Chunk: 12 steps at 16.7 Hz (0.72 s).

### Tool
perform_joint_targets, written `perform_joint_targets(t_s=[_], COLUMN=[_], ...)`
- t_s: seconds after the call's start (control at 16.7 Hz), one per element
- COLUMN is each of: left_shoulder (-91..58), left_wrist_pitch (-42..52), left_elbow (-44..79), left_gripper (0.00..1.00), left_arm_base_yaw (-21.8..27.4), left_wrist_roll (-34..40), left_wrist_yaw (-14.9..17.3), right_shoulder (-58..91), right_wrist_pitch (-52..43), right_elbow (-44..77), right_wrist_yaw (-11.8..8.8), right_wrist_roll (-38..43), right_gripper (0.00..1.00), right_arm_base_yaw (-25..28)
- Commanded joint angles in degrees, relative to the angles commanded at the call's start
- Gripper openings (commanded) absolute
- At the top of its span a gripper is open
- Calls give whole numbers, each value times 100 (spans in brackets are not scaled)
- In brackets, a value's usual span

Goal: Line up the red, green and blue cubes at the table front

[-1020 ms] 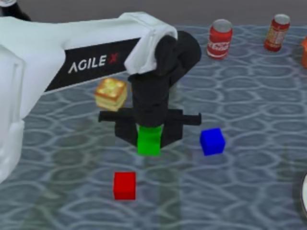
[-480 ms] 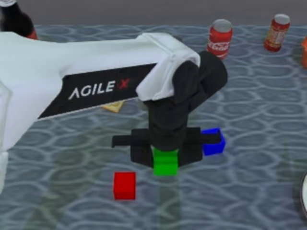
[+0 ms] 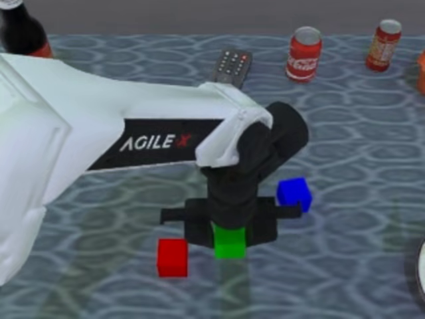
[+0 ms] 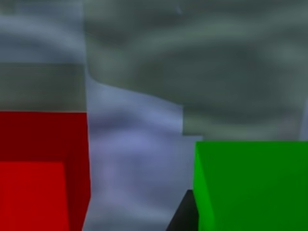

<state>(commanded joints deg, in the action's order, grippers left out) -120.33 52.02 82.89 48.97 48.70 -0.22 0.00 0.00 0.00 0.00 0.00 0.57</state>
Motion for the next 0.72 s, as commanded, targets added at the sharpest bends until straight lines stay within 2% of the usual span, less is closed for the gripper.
perform_joint_targets(t_s=[0.18,0.42,0.72], left_shoulder=[-155,-161,-161], left_wrist_pitch=[-384,-396,-396], left_elbow=[-228,-237,-237], left_gripper=[0,0,38], left_arm_base_yaw=[0,1,1], left_wrist_roll=[1,2,2], left_wrist_yaw=[-3,-4,-4], right_shoulder=[0,0,0], right_wrist_pitch=[0,0,0], right_elbow=[0,0,0], right_wrist_yaw=[0,0,0], right_wrist_roll=[0,0,0], right_gripper=[100,100,100], right_arm_base_yaw=[0,0,0])
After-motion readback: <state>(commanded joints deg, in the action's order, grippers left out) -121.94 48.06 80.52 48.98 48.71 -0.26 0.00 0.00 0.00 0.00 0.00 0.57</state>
